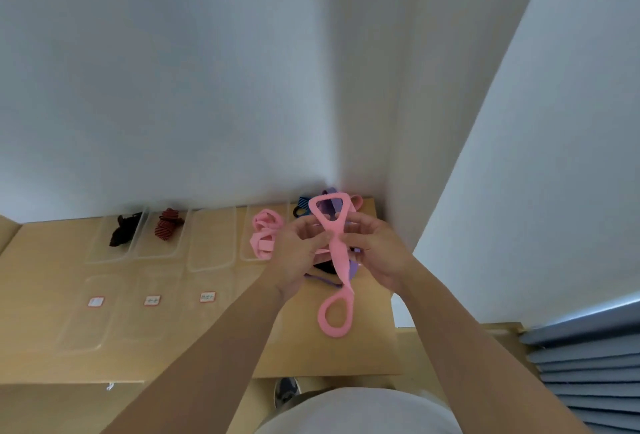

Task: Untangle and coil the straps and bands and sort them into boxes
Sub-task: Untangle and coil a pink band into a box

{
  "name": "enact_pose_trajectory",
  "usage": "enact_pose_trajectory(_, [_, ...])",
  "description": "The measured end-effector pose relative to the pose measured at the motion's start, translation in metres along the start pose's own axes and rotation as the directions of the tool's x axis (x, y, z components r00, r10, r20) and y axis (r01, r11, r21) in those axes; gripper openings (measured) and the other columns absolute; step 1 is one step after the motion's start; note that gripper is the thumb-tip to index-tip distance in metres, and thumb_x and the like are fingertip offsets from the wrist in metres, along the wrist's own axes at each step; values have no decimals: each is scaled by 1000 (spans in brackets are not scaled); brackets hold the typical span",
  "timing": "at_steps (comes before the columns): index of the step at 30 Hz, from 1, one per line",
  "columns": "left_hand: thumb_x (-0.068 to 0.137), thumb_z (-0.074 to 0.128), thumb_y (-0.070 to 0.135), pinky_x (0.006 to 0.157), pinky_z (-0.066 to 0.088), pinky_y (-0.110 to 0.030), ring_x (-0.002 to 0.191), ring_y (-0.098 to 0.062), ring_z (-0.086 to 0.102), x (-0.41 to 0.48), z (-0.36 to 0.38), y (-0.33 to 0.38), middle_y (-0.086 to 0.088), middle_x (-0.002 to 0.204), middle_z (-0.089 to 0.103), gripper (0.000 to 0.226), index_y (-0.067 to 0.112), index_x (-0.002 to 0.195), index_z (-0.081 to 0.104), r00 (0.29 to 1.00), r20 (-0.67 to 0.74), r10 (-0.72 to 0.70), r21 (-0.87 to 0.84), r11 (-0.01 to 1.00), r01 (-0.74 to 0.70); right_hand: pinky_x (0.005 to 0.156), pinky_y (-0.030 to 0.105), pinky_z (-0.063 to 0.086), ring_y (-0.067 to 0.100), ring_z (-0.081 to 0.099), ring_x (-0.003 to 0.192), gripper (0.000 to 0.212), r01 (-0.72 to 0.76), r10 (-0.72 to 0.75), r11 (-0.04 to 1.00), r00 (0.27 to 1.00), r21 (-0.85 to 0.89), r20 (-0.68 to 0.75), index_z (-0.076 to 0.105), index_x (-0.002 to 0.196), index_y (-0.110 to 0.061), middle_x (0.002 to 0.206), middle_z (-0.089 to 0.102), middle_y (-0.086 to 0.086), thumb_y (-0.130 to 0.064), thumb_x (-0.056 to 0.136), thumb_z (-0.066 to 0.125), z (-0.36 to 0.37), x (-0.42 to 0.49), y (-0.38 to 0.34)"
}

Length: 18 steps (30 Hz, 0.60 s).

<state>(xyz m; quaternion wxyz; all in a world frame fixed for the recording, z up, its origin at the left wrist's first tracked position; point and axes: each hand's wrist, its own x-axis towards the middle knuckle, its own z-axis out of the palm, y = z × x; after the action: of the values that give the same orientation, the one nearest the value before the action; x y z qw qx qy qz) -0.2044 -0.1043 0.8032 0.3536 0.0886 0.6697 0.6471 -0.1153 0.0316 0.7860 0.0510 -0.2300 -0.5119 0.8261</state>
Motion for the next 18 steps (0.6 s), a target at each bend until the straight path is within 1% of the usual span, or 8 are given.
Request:
enact_pose_trajectory(2, [92,67,-4,74,62,-40,93,-32,75,0,-8,17,-11,101,78,24,6,113,70,999,2,51,-5,999,-51,69,30,58,28,72,89,40,45,-45,999,999,20,-6,66,125,-7,111,72,19,13,92,54,18,-2,-15])
enact_pose_trajectory(4, [93,67,-4,82,62,-49,98,-37,74,1,-16,33,-15,105,77,24,6,114,71,995,2,105,-11,994,-104,68,37,60,34,72,91,39,99,-98,995,995,18,-27,66,125,-8,116,70,22,12,93,54,35,-1,-28])
enact_pose_trajectory(8, [93,66,-3,89,56,-63,96,-48,71,-4,-31,70,-17,100,76,25,16,105,76,977,21,212,-39,977,-211,89,53,58,46,68,103,40,193,-194,981,977,-11,-88,66,127,-13,116,71,19,8,94,57,65,1,-52])
enact_pose_trajectory(9, [93,66,-4,86,57,-63,93,-49,71,-7,-35,79,-16,97,77,26,18,102,77,970,29,241,-39,970,-240,91,53,57,44,69,101,39,214,-214,977,971,-13,-108,67,126,-13,114,72,19,8,94,58,72,-1,-58])
enact_pose_trajectory(11, [93,65,-7,76,61,-50,83,-41,75,-13,-41,96,-14,93,78,24,12,103,76,954,51,295,-55,955,-292,92,54,56,35,71,91,38,257,-254,966,960,7,-118,68,125,-13,105,73,17,7,94,59,87,-5,-68])
enact_pose_trajectory(14, [92,64,-9,69,61,-37,78,-33,77,-22,-55,119,-14,93,78,19,1,107,72,922,116,369,-68,929,-363,81,47,57,21,69,73,35,333,-327,939,941,84,-84,68,122,-8,98,73,11,8,93,58,111,-13,-82])
enact_pose_trajectory(16, [90,68,-6,73,63,-44,83,-36,76,-23,-65,128,-15,95,77,18,1,106,74,899,132,417,-52,909,-414,73,39,57,22,69,75,32,374,-366,920,927,119,-86,72,113,-8,100,74,13,10,92,55,124,-17,-87])
enact_pose_trajectory(18, [88,73,-2,78,61,-56,88,-44,74,-25,-75,137,-20,98,76,18,3,105,75,880,163,446,-66,895,-441,69,38,58,25,70,79,30,402,-394,897,915,182,-84,75,105,-8,100,73,14,8,93,53,135,-21,-90])
